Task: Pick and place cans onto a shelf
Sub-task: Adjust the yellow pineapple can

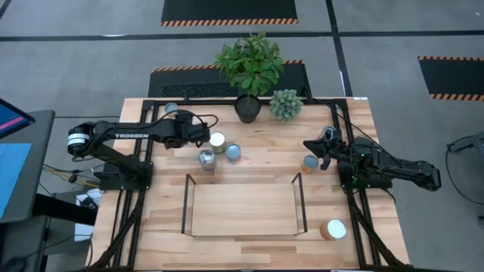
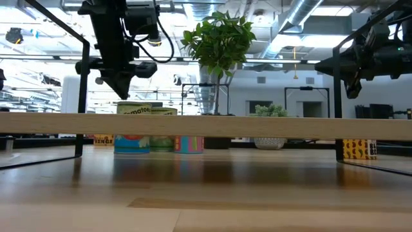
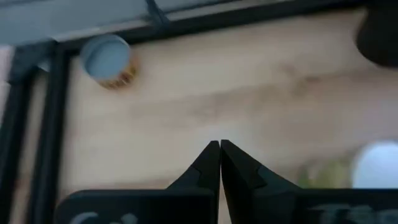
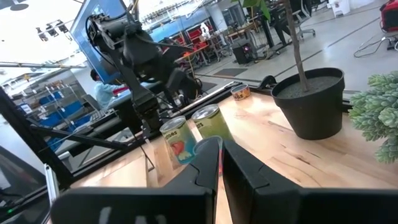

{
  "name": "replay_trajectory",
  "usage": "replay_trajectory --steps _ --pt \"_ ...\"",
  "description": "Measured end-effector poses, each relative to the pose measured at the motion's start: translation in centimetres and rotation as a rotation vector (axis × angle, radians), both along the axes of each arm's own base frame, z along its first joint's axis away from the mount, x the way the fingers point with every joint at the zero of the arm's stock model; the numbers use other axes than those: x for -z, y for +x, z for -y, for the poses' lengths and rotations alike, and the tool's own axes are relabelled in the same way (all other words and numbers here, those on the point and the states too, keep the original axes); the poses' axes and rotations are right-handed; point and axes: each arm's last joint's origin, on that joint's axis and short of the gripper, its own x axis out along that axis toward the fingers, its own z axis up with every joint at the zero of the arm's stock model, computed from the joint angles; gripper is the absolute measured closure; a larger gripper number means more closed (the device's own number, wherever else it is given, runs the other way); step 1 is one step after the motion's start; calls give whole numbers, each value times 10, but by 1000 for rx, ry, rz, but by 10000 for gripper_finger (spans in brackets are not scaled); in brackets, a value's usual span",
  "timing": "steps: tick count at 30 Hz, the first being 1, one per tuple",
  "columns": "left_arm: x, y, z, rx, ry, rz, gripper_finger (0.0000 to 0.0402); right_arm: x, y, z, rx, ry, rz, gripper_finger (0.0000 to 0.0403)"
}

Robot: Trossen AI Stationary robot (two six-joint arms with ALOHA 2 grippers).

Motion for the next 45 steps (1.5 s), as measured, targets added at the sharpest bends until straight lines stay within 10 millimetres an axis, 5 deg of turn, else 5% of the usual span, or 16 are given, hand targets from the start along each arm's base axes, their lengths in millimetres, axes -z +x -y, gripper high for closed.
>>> replay_trajectory --steps 6,15,30,39,45 --pt "-1 -15 -32 -158 62 -39 401 0 0 0 -2 -1 4 356" --pt "8 -46 -81 -318 -100 -78 401 0 0 0 -2 -2 5 356" --pt "69 -40 -125 -404 -296 -111 401 0 0 0 -3 7 5 356" --pt "35 -43 -137 -404 -119 -112 402 0 0 0 -6 8 3 356" --pt "33 -62 -155 -452 -136 -111 401 0 0 0 -6 9 -1 356"
